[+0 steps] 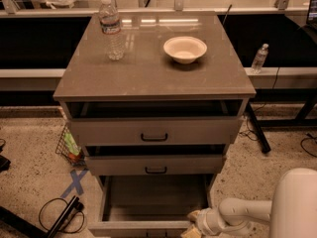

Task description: Open bottom drawer

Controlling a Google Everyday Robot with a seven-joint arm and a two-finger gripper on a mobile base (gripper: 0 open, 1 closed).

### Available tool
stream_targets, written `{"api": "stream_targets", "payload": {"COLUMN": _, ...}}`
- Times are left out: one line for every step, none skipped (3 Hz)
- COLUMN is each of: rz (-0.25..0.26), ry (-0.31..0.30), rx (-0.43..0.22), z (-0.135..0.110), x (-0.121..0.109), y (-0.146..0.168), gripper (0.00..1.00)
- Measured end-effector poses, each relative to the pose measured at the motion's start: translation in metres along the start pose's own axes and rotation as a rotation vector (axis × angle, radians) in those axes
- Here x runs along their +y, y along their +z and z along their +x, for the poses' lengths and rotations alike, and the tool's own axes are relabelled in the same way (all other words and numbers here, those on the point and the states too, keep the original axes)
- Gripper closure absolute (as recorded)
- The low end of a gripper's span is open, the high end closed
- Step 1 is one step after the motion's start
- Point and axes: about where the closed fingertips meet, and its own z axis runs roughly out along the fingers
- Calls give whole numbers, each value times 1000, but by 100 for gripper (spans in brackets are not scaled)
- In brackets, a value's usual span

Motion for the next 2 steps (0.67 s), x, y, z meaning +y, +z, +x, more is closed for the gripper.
{"api": "stream_targets", "payload": {"rz": -3, "ry": 0, "rx": 0, "z": 0, "x": 1, "y": 1, "gripper": 0}}
{"api": "stream_targets", "payload": {"rz": -3, "ry": 0, "rx": 0, "z": 0, "x": 1, "y": 1, "gripper": 0}}
